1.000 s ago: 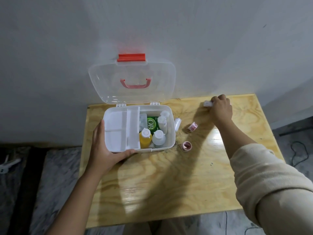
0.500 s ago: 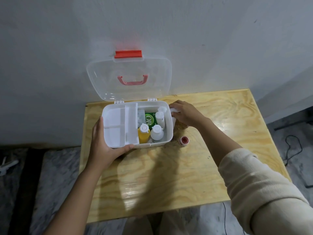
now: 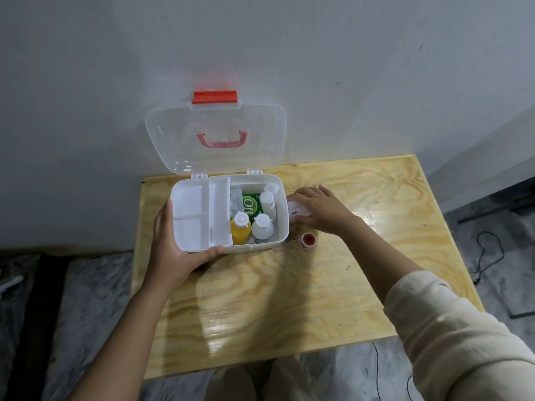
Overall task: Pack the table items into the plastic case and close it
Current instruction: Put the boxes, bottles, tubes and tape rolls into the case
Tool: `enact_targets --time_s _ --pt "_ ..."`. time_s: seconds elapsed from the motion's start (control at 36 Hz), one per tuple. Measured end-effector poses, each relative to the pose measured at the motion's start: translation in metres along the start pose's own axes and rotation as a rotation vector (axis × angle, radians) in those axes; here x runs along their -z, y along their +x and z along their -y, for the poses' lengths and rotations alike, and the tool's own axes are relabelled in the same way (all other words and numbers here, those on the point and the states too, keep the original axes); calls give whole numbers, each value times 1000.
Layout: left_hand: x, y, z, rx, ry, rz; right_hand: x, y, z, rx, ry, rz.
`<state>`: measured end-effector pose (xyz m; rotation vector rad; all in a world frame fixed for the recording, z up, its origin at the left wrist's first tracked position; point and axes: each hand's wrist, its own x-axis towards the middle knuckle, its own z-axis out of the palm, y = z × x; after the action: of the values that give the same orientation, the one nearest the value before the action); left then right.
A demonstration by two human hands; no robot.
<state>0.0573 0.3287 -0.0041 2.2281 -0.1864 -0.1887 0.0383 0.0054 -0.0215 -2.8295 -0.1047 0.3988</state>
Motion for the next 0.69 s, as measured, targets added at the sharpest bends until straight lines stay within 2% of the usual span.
enact_targets --time_s 0.11,0.53,0.69 --pt "-1 -1 -1 10 -4 -3 -5 -1 1 -50 -26 -11" --pt "0 3 6 1 -8 3 0 20 6 -3 -336 21" --pt "2 6 5 32 -3 8 13 16 10 -30 -262 -56"
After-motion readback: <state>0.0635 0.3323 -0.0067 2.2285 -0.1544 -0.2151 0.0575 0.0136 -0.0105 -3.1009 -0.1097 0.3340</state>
